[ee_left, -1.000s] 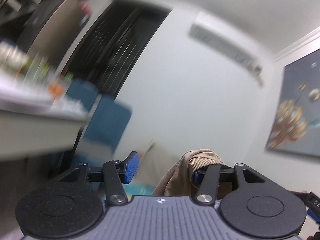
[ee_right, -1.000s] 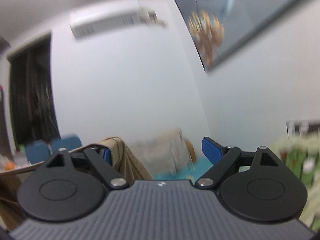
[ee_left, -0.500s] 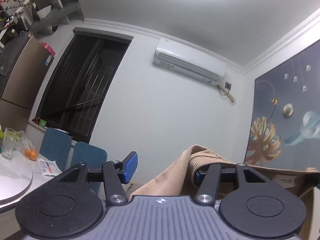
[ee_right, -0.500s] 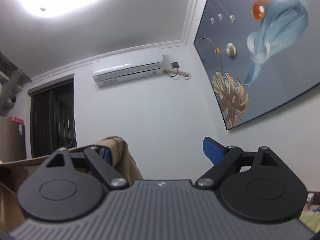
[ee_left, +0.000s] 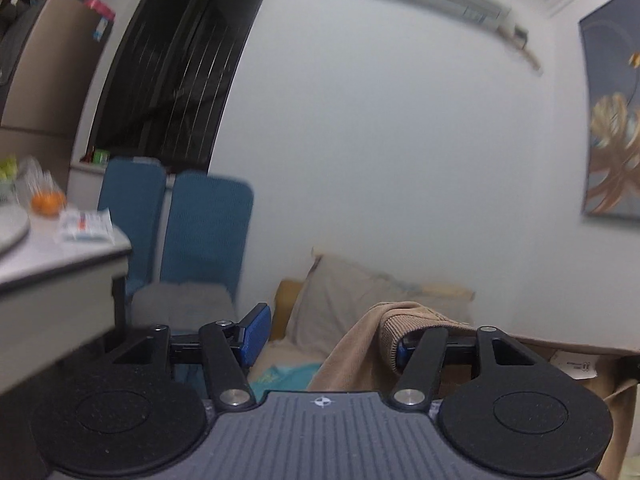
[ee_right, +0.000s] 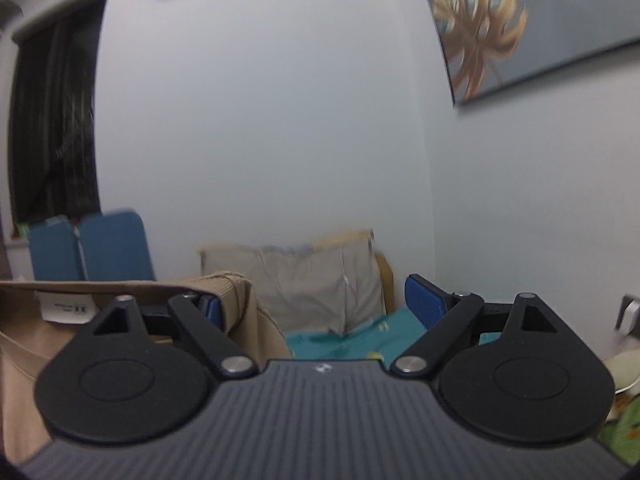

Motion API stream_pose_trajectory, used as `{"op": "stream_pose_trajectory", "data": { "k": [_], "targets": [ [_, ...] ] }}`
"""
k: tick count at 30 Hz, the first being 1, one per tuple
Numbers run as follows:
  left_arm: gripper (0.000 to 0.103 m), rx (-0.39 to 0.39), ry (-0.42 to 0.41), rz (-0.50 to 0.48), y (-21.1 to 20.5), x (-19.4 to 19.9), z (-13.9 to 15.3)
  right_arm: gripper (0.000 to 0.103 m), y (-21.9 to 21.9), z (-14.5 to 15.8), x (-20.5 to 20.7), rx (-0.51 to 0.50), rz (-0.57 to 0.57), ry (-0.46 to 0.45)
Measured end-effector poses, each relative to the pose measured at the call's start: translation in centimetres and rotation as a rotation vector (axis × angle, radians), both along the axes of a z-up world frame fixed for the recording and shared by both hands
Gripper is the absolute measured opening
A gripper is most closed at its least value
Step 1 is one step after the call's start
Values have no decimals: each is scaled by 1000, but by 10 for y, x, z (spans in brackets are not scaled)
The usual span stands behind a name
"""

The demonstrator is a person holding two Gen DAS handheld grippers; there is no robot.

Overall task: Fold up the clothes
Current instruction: 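Lay the T-shirt flat on the bed with both grippers and release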

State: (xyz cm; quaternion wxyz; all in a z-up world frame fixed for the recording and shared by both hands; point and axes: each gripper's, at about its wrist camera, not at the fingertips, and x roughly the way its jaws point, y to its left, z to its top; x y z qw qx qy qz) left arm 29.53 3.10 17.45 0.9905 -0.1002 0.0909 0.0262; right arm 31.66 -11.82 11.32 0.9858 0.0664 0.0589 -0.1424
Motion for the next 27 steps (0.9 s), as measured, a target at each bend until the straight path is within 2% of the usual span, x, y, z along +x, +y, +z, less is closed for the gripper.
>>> {"op": "stream_pose_trajectory", "data": {
  "k": [4, 6, 9, 12, 13, 15, 17, 19, 20, 24, 27],
  "targets": [
    [61, 25, 117, 18, -6, 101, -118, 88, -19, -101, 100, -27, -12, 85],
    [61, 40, 196, 19, -9, 147, -177, 88, -27, -153, 145, -28, -8, 163],
    [61, 19, 324, 19, -8, 206, -258, 88, -37, -230, 210, -32, -3, 288],
    [60, 3, 465, 9, -6, 250, -317, 88, -39, -293, 246, -26, 12, 437],
    [60, 25, 505, -4, -10, 260, -331, 88, -43, -309, 257, 0, 37, 496],
    [60, 202, 622, -34, -27, 281, -358, 88, -39, -335, 274, 64, 116, 627],
    [60, 249, 702, -94, -32, 296, -366, 88, -29, -345, 287, 100, 212, 701],
    [69, 297, 782, -155, -38, 311, -374, 89, -17, -351, 297, 122, 293, 756],
    [73, 277, 774, -166, -36, 308, -367, 88, -11, -347, 299, 113, 308, 747],
    [81, 198, 742, -209, -29, 297, -336, 88, -3, -317, 290, 146, 317, 681],
    [86, 157, 643, -235, -25, 259, -305, 88, -11, -295, 253, 228, 276, 604]
  ]
}}
